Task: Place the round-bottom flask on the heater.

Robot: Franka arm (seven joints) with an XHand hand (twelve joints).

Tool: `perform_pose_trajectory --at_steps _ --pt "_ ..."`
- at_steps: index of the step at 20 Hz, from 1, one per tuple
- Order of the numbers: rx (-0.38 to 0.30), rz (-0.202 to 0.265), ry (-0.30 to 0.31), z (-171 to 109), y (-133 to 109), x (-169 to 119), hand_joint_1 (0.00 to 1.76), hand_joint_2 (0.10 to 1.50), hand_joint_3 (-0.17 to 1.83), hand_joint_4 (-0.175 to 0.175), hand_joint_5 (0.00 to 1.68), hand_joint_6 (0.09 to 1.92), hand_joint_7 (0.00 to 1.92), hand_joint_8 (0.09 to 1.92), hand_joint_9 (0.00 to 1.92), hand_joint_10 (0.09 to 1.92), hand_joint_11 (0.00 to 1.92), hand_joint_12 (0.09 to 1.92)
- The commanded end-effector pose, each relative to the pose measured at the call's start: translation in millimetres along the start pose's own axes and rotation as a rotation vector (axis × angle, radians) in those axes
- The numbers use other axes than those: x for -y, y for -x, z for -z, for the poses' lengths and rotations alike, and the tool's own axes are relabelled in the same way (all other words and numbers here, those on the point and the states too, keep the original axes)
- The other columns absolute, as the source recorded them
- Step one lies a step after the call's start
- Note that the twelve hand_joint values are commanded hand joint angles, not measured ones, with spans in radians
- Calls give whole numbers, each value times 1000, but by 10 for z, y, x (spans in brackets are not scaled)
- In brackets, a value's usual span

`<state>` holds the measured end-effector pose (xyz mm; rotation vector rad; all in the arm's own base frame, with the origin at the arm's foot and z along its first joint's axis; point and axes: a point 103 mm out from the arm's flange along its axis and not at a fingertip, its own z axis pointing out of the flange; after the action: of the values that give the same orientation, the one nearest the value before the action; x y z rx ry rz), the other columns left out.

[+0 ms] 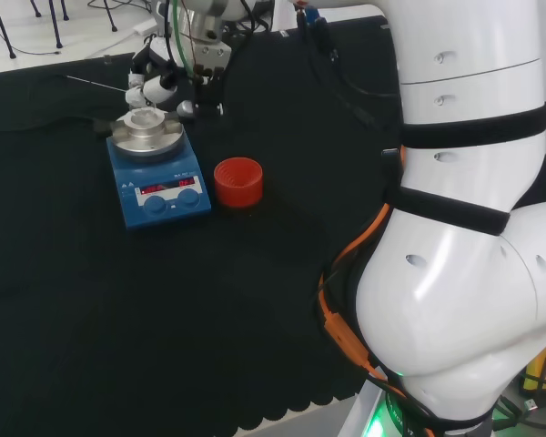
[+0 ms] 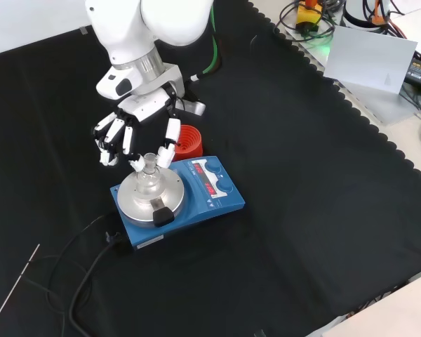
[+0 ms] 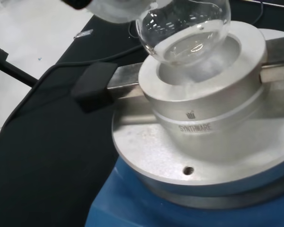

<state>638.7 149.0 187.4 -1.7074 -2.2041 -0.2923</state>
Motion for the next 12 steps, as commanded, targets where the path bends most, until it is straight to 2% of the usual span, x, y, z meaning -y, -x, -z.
perform_pose_trajectory --at_steps 1,5,12 --pt "-4 -6 0 -9 37 0 1030 859 502 175 1010 1061 307 565 481 643 55 1344" --pt "21 -26 -3 -50 74 -21 1030 858 504 175 1011 1061 307 565 481 644 56 1345" --pt "7 -23 -11 -112 98 -54 1031 855 508 175 1011 1061 307 566 480 644 56 1345"
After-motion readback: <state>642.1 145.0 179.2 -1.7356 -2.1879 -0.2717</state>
